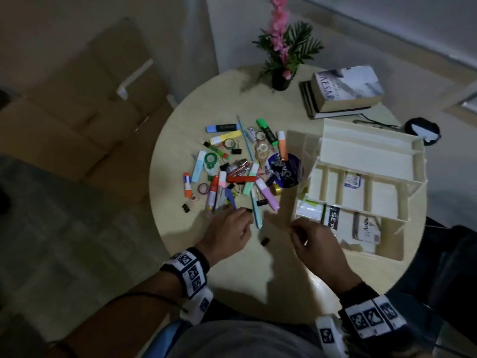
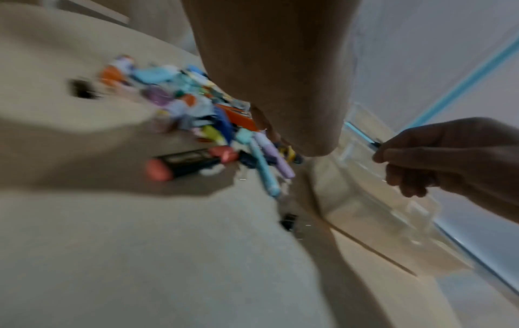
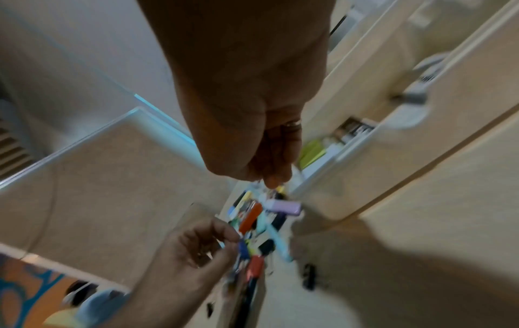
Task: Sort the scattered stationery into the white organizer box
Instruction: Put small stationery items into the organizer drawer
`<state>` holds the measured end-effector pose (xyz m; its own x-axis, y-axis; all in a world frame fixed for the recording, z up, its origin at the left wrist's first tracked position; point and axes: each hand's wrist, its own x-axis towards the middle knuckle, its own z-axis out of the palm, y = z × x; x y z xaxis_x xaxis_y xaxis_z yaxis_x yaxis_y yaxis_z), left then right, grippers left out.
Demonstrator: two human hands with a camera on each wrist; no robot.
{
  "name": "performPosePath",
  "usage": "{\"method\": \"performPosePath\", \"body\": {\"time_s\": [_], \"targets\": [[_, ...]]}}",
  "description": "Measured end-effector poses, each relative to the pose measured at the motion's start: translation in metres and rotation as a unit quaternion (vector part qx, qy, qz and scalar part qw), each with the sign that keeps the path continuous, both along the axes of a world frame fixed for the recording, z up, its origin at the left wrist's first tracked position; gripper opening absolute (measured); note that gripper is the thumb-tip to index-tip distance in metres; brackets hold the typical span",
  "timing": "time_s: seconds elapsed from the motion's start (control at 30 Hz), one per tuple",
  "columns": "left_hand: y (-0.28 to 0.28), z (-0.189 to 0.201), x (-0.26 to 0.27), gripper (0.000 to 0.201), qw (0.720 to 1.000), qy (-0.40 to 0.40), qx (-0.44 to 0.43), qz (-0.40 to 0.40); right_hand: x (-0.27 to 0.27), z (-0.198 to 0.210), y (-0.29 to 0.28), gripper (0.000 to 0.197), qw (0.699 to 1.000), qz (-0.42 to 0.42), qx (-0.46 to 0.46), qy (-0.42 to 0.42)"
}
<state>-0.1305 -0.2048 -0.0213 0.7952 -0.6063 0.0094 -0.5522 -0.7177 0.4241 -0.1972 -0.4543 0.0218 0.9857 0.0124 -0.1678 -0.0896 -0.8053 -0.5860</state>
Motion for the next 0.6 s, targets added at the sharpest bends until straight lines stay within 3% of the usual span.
{"method": "performPosePath", "body": {"time_s": [0.23,0.47,0.6], "targets": [[0.1,-0.021,0.014,0.006,0.982,0.083,0.106,0.129,0.051,-0.029,0.085,0.011,0.993,0.072,0.009,0.091],[0.112,0.006,0.059,0.014,0.978,0.093,0.03,0.185,0.105,-0.025,0.137,0.005,0.995,0.014,0.041,0.091],[0.116,0.007,0.075,0.015,0.976,0.129,0.022,0.171,0.112,-0.032,0.168,0.021,0.997,-0.013,0.022,0.072]]}}
